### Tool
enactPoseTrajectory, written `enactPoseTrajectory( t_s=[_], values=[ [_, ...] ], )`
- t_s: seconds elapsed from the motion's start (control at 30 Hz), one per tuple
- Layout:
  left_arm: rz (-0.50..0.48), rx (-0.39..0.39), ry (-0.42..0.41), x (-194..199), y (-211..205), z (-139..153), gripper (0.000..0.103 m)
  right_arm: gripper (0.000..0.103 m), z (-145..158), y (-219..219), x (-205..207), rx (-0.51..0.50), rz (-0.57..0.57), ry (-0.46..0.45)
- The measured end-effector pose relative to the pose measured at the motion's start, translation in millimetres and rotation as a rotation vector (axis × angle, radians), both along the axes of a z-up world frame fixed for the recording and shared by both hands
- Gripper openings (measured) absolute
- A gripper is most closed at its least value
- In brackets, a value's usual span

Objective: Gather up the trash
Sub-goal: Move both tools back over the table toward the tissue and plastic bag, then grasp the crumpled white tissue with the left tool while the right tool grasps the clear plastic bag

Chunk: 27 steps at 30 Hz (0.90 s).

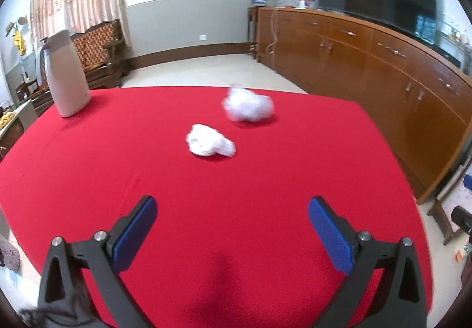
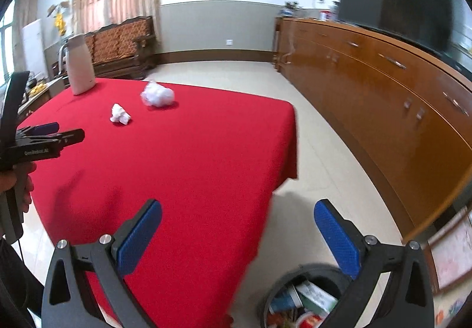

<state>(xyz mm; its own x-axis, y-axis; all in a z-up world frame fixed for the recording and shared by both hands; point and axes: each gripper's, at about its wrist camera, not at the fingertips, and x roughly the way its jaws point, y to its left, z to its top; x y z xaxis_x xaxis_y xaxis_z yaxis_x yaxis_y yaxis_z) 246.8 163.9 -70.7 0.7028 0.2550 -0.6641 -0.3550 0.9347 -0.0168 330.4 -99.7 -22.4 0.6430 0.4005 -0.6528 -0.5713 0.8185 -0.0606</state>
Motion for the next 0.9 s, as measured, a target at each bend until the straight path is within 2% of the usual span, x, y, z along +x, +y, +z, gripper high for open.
enactPoseTrajectory(
  t_s=[0.2, 0.37, 0.43, 0.57, 0.9],
  values=[
    [0.010, -0.004, 0.023, 39, 33, -16, 0.102, 0.103, -16, 82, 53, -0.026, 0.082, 0.033],
    [-0.009, -0.039, 0.058, 72, 50, -33, 0.095, 0.103, -43, 131, 93, -0.053, 0.127, 0.084],
    [-0.018, -0.053, 0.085, 84, 58, -40, 0.089, 0.103, -49, 147, 103, -0.060, 0.145, 0.091],
    [-0.013, -0.099, 0.100, 91, 73, -40, 0.084, 0.103, -56, 176, 119, -0.065, 0.177, 0.095],
    [0.051, -0.042, 0.113, 93, 124, -40, 0.083, 0.103, -63, 231, 145, -0.069, 0.238, 0.111]
  ],
)
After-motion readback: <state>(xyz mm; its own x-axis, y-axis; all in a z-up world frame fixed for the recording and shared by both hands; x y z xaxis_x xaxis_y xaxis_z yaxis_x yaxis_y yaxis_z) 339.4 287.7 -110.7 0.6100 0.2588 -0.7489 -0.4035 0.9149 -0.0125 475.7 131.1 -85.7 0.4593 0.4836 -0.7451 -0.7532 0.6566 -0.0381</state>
